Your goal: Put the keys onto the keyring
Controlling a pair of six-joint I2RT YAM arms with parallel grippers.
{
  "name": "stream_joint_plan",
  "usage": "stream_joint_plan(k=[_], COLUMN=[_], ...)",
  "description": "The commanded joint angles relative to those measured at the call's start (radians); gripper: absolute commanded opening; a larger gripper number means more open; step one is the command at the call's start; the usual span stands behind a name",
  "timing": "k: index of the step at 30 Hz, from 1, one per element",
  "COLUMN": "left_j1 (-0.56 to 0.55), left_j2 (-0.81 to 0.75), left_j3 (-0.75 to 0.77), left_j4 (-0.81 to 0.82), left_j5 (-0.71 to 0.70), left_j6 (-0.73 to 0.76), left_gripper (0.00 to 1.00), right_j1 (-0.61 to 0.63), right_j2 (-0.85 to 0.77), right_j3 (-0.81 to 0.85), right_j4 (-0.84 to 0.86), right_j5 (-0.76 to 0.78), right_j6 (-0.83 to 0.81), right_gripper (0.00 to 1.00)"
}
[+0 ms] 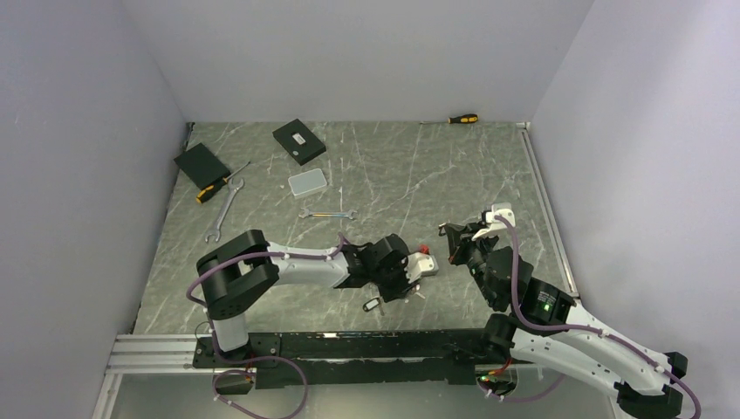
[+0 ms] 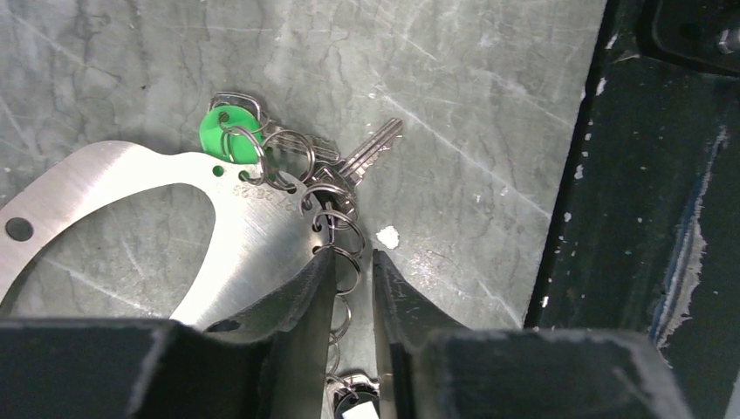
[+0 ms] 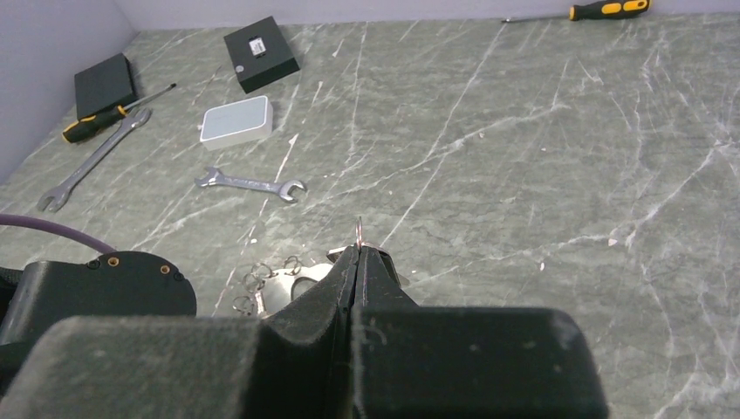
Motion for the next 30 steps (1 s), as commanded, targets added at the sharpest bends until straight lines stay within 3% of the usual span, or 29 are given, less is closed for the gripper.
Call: stream_joint_plan(k=[1,5,8,15,21,30], left_j1=[-0.023,-0.041,-0.05,-0.051,0.0,0.2], left_j2=[0.002,0.009,0.016,-0.016,-0.023,-0.158], left_j3=[0.033,0.035,0.043,0.062,0.159,0.141], left_j4=[-0.035,-0.035,-0.046,-0.057,-0.18,-0.202], left_j5=[-0.085,-0.132,-0.159,-0.194,-0.188,0.032], left_j6=[0.015,0.014,0.012,-0.043,-0.163,-0.369], left_gripper=[0.24,0.14,0.0,0.0,0.0,0.0], right_j1=[0.0,0.0,0.0,0.0,0.0,0.0], right_j2=[-0.008,0.0,0.0,-0.005,-0.002,-0.01], right_j3=[0.015,0.017,0.019,0.023,0.031,0.031], right_j4=[0.007,0.012,0.009,0.004,-0.001,-0.002], right_j5=[0.002,-0.003,-0.003,-0.002,0.001,0.002], right_j6=[0.008,0.008,0.008,0.01,0.003,-0.002], right_gripper=[0.0,0.0,0.0,0.0,0.0,0.0])
